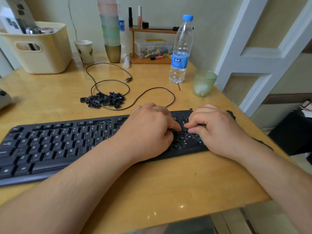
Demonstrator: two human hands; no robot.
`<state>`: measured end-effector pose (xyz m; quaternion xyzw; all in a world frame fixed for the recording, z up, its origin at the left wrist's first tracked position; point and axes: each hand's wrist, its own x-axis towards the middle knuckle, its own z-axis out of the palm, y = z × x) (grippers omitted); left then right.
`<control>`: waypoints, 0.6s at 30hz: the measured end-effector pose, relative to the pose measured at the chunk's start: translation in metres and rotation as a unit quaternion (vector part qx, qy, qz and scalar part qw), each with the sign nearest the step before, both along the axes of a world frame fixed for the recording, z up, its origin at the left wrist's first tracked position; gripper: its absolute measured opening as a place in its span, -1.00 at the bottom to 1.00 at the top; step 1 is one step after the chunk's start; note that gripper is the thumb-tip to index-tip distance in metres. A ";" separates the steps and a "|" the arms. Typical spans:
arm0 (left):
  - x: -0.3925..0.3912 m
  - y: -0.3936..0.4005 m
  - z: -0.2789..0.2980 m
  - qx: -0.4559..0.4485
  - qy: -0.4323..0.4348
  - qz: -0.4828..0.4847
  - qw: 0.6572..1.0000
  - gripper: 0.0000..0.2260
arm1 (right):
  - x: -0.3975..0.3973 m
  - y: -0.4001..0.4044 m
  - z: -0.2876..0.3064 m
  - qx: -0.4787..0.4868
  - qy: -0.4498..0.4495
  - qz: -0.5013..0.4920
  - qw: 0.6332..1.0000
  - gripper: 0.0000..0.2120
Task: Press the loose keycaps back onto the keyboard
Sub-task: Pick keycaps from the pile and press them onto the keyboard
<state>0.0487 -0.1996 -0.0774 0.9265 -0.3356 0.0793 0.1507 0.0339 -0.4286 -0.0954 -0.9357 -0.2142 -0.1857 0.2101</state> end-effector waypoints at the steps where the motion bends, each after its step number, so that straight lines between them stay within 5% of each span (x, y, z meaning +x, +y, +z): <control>1: 0.000 0.000 0.000 0.001 -0.001 0.001 1.000 -0.62 | -0.001 0.001 0.001 -0.003 0.004 -0.003 1.000 -0.83; 11: -0.001 0.000 0.001 -0.001 0.005 0.000 1.000 -0.61 | -0.012 0.010 0.000 0.020 -0.006 -0.108 0.994 -0.91; 18: -0.001 0.001 0.002 0.005 0.006 -0.002 1.000 -0.60 | -0.016 0.011 -0.004 0.012 -0.039 -0.096 0.995 -0.92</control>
